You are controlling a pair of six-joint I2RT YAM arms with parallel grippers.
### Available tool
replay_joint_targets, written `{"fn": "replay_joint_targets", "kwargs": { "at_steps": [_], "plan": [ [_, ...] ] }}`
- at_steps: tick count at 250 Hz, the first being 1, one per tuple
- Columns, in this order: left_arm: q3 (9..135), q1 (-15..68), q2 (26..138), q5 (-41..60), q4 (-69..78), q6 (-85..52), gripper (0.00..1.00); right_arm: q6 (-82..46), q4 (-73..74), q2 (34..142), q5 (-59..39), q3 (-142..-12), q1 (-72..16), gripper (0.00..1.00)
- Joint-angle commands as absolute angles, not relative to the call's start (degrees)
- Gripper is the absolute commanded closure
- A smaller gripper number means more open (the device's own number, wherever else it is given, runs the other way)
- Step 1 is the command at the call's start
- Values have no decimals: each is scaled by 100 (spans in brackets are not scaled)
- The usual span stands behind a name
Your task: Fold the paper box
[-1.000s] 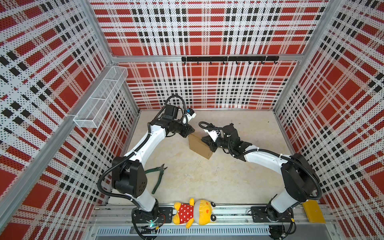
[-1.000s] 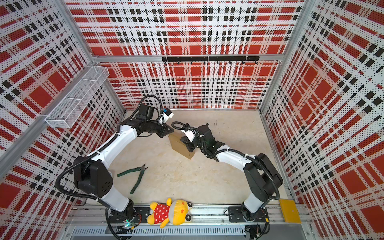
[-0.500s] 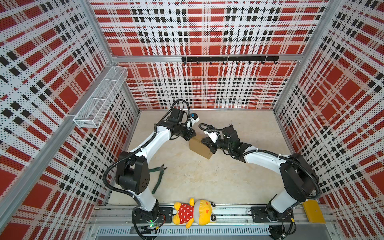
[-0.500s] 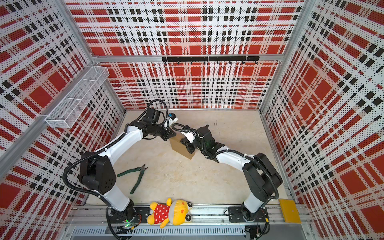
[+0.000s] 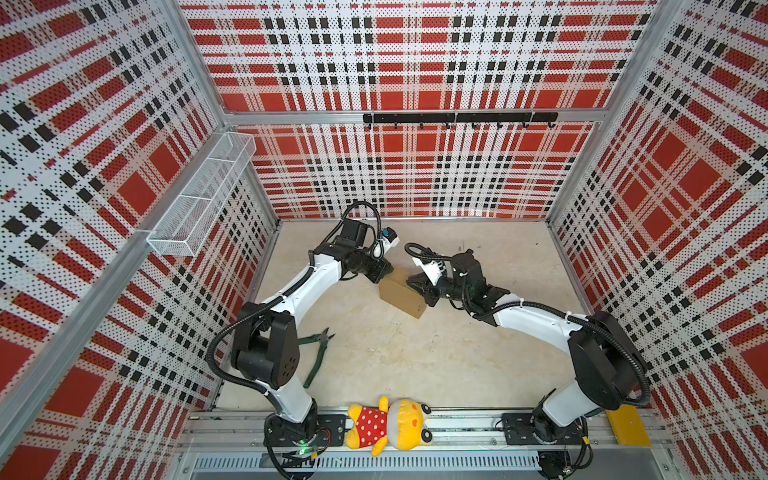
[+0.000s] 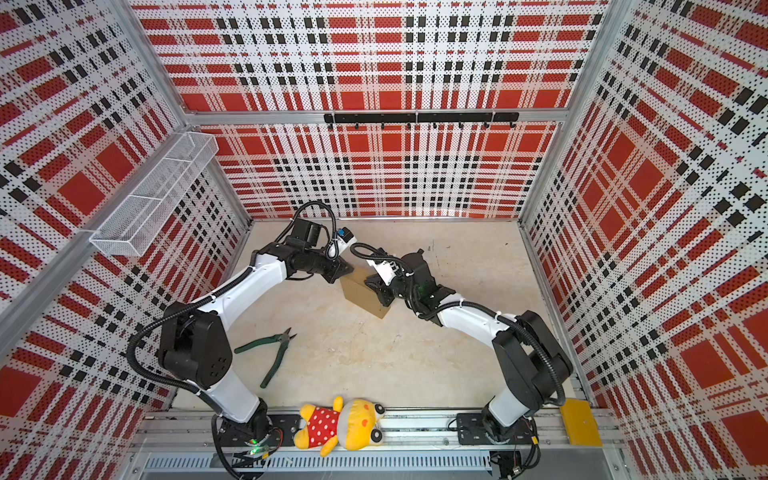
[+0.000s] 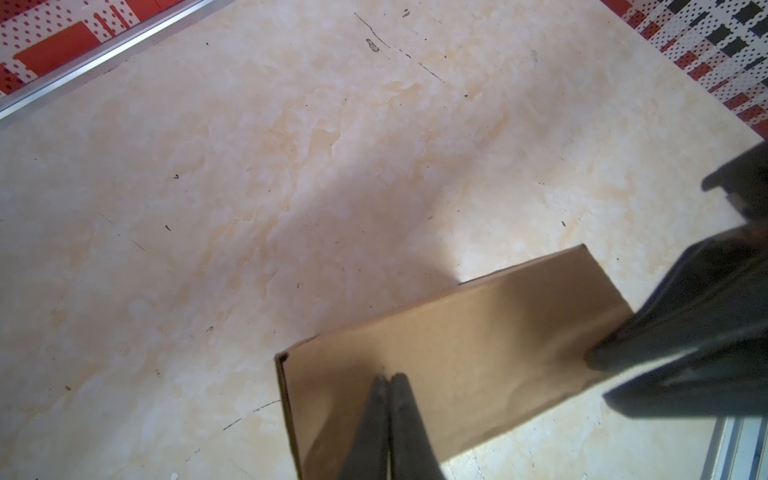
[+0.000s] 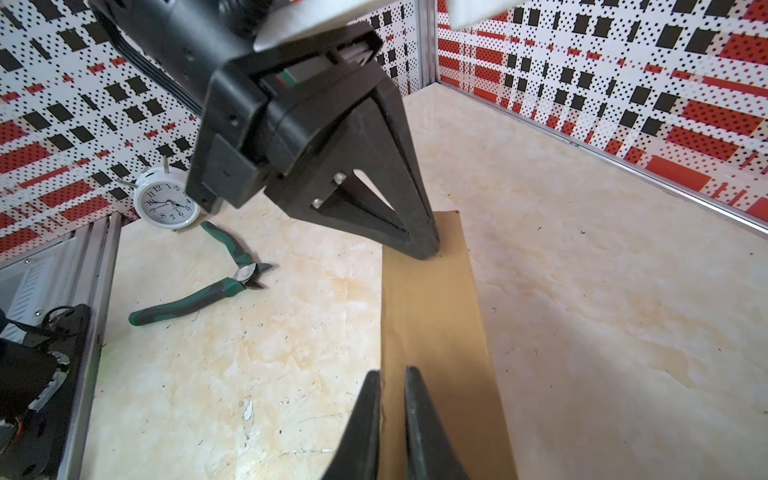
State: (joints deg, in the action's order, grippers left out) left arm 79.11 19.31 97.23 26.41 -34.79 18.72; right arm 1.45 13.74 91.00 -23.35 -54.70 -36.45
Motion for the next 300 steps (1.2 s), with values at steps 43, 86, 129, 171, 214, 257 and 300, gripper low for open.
{"fn": "replay_joint_targets", "kwargs": {
  "at_steps": [43,86,129,171,214,257,300],
  "plan": [
    [7623,1945,9743,2314,-3729,2030,93,-75,1898,9232,-2443,-5068,-3516,87],
    [7599,1934,9752,2267,-3741,2082,93,-149,2102,9393,-2392,-4803,-3515,87],
    [7427,1863,9817,2190,-3635,2159,94,-55,2161,9521,-2308,-4596,-3515,87],
    [7229,1872,9786,2064,-3530,2263,95,250,1930,9485,-2194,-4526,-3513,87],
    [7193,1872,9724,2048,-3606,2290,96,560,1527,9528,-2189,-4627,-3502,87],
    [6974,1889,9680,2068,-3466,2319,96,1216,1018,9428,-1941,-4705,-3521,86],
    [6974,1890,9572,2072,-3437,2307,95,1602,766,9151,-1676,-4765,-3558,85]
  ]
}}
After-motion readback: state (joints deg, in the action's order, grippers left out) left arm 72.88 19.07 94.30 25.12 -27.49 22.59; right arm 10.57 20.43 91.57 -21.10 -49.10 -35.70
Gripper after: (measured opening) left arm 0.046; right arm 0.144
